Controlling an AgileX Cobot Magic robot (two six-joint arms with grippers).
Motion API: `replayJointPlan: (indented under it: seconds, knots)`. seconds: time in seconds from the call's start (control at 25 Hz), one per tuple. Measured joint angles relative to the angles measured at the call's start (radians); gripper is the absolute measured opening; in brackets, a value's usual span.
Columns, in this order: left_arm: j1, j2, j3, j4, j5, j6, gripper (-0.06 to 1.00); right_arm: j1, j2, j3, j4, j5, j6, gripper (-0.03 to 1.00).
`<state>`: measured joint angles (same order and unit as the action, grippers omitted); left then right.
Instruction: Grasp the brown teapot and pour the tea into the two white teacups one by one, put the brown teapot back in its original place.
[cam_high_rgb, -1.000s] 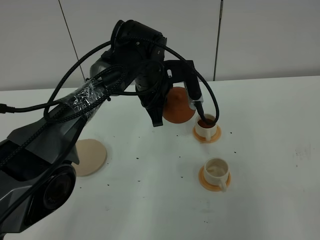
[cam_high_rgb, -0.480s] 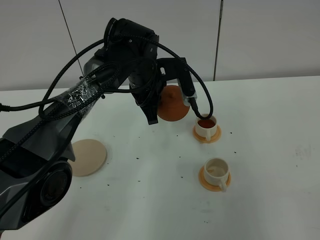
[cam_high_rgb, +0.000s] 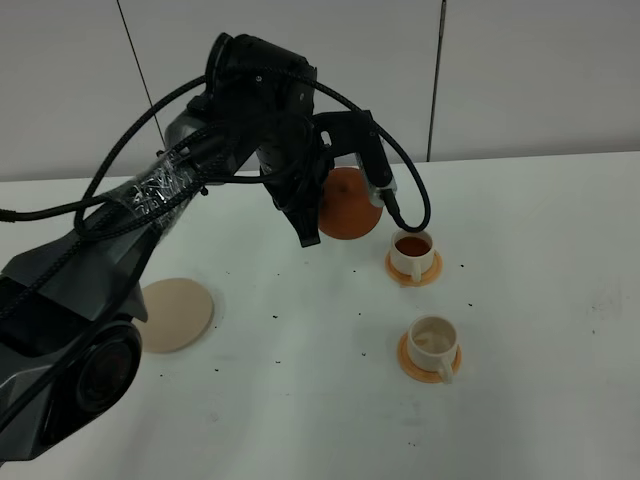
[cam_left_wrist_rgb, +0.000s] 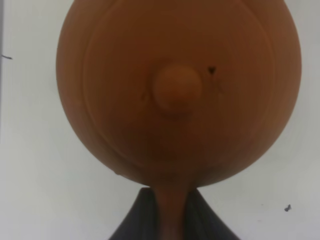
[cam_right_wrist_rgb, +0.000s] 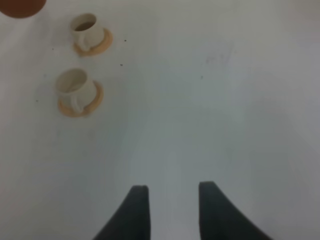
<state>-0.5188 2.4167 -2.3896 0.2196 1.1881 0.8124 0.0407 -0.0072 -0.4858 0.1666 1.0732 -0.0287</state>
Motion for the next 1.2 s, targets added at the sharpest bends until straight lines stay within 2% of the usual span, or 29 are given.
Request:
replayJointPlan:
  seconds: [0.36,0.72,1.2]
  knots:
    - [-0.007,-0.100,0.016,-0.095,0.000,-0.019,0.17,0.000,0.000,0.000,0.000,0.000,-0.001,0.24]
    - [-0.070,-0.161,0.186,-0.085,-0.001,-0.024,0.17,0.000,0.000,0.000,0.001,0.000,-0.001,0.24]
    - [-0.123,-0.238,0.270,-0.084,0.000,-0.058,0.17,0.000,0.000,0.000,0.012,0.000,-0.001,0.24]
